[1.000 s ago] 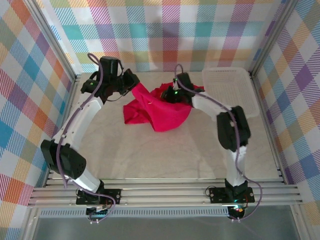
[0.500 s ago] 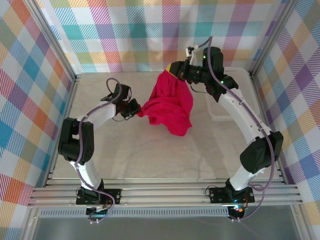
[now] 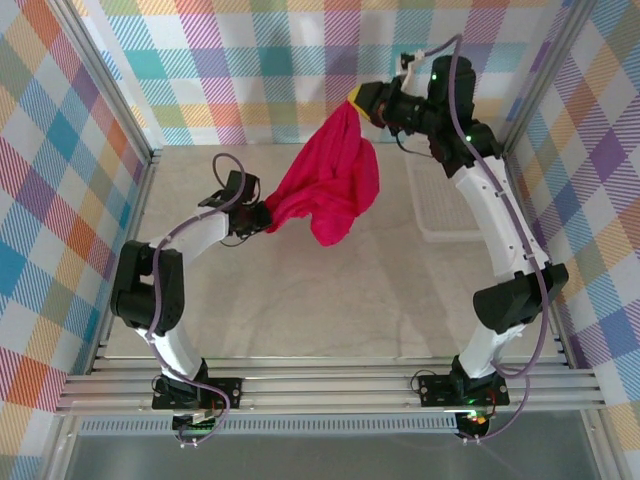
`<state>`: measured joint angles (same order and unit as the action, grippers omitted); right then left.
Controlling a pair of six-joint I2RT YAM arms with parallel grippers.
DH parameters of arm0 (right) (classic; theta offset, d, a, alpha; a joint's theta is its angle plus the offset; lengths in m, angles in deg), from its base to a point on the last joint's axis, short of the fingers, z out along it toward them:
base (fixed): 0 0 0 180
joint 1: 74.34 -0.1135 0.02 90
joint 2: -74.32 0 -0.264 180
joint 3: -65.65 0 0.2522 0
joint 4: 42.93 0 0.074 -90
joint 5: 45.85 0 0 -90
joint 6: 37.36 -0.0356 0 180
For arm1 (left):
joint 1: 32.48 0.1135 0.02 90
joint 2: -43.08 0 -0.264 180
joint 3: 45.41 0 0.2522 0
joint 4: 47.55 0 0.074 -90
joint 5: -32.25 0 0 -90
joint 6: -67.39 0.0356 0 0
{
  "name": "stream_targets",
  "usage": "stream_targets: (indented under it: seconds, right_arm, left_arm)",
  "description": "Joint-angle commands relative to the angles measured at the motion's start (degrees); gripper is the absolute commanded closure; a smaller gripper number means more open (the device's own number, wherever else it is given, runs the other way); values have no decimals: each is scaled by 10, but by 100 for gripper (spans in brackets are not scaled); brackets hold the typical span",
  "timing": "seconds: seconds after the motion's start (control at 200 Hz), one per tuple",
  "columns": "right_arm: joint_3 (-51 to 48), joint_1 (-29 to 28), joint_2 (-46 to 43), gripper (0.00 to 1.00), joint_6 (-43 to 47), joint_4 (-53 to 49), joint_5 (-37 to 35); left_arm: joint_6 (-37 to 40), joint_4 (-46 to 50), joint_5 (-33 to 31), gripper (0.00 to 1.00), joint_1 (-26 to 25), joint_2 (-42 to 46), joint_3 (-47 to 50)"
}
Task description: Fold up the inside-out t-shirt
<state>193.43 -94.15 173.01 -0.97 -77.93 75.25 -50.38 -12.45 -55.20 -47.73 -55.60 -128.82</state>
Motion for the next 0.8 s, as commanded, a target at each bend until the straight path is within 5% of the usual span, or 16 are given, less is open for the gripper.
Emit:
stream_targets:
  seconds: [0.0,0.245,0.37,0.55,0.6,0.795]
  right_arm:
    - [-101,4,-13,100,-26,6,-35]
    - [-156,-5,11,100,-59,51,8]
    - [-157,-8,6,100,-57,49,12]
    - [-165,-8,-7,100,-52,44,16]
    - [-167,-8,-11,100,-51,44,16]
    - [-170,-9,-24,100,-42,35,15]
  left_arm:
    - [41,2,-8,71,-5,74,5]
    - [32,-105,157,44,-44,160,20]
    - [18,-216,203,41,-82,158,51]
    - [30,-350,149,36,-149,111,92]
    - [25,-381,129,9,-159,92,95]
    - [-32,-432,88,0,-166,4,47]
